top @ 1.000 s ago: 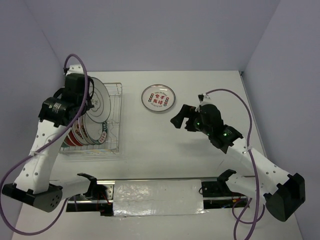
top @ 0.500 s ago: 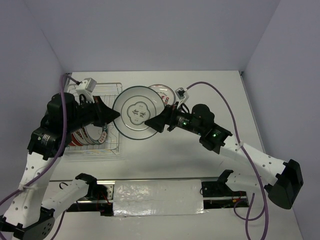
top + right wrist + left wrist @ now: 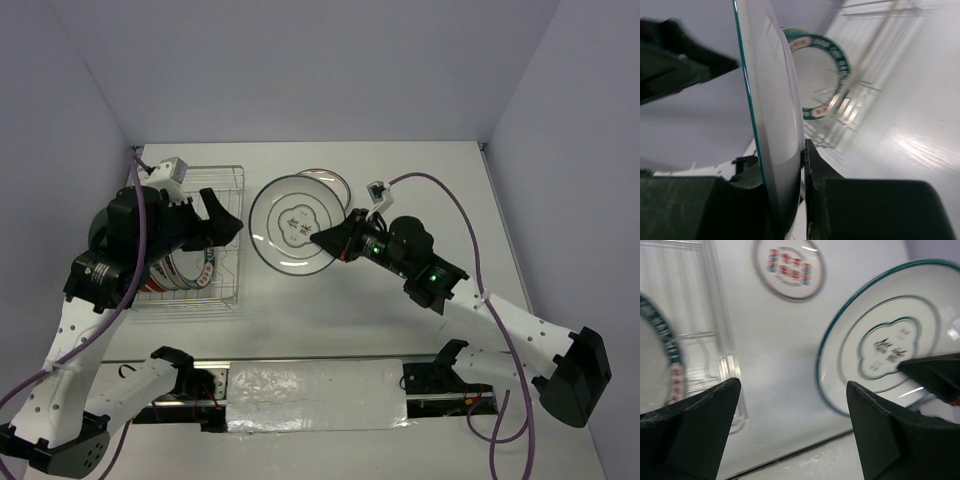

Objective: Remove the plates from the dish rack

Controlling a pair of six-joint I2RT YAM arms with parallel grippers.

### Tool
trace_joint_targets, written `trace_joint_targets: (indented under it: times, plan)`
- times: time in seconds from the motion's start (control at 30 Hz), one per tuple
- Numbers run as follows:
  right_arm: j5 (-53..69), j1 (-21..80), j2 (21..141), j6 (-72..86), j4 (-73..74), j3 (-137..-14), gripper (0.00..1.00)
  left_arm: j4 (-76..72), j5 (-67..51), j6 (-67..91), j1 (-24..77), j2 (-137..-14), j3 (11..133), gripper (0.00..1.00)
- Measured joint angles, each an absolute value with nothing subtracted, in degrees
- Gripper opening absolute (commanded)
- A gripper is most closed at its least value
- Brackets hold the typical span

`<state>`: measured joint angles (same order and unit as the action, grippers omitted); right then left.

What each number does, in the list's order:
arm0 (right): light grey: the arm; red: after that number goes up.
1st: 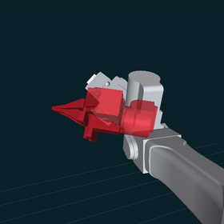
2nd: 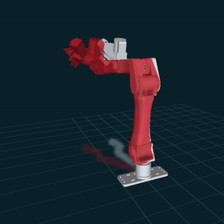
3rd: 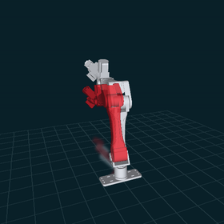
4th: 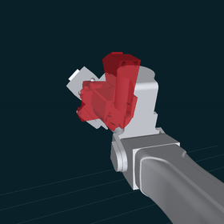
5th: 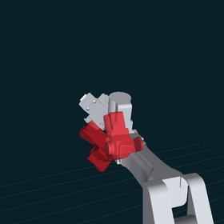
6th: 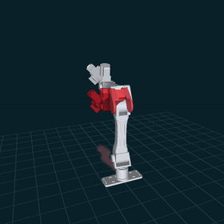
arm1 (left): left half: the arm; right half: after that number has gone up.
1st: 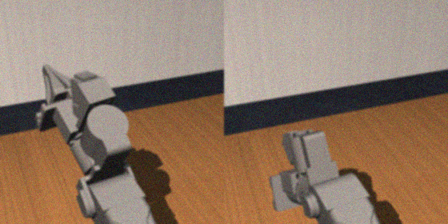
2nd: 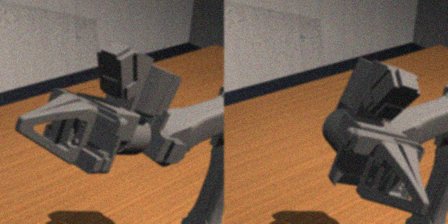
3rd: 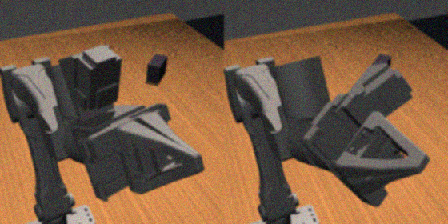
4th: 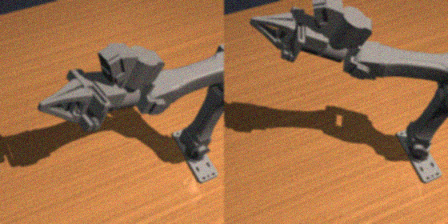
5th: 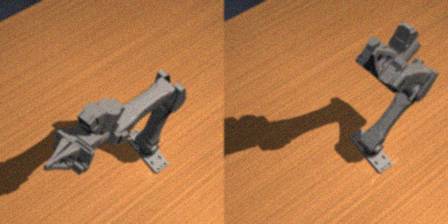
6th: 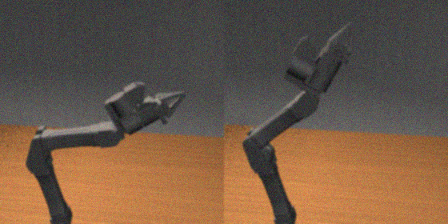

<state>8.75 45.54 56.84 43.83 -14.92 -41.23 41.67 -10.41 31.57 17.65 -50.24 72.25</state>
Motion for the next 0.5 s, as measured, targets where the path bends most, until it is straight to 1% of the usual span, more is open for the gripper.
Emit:
trace_joint_targets:
  times: [0.1,0.23,0.3,0.37,0.4,0.5]
  plan:
    - [6.6,41.1,61.4,43.7,-7.9,-46.0,0.04,46.4,1.0,31.5,17.6,-50.1,72.8,1.0]
    - [9.1,30.3,75.0,44.1,-6.4,-54.0,0.07,50.9,13.2,30.3,17.6,-47.5,72.8,1.0]
    - [10.8,26.7,82.0,44.1,-6.1,-57.9,0.08,51.7,16.3,29.7,17.5,-45.6,72.8,1.0]
    - [14.1,22.2,93.6,44.4,-5.2,-65.5,0.1,52.1,18.2,28.6,17.5,-44.1,72.8,0.99]
    - [15.4,20.8,98.6,44.6,-4.6,-69.6,0.15,52.4,18.7,28.3,17.5,-43.5,72.8,1.0]
    - [19.4,17.8,111.9,45.6,-4.2,-80.2,0.2,53.3,20.7,26.9,17.5,-42.5,73.2,0.99]
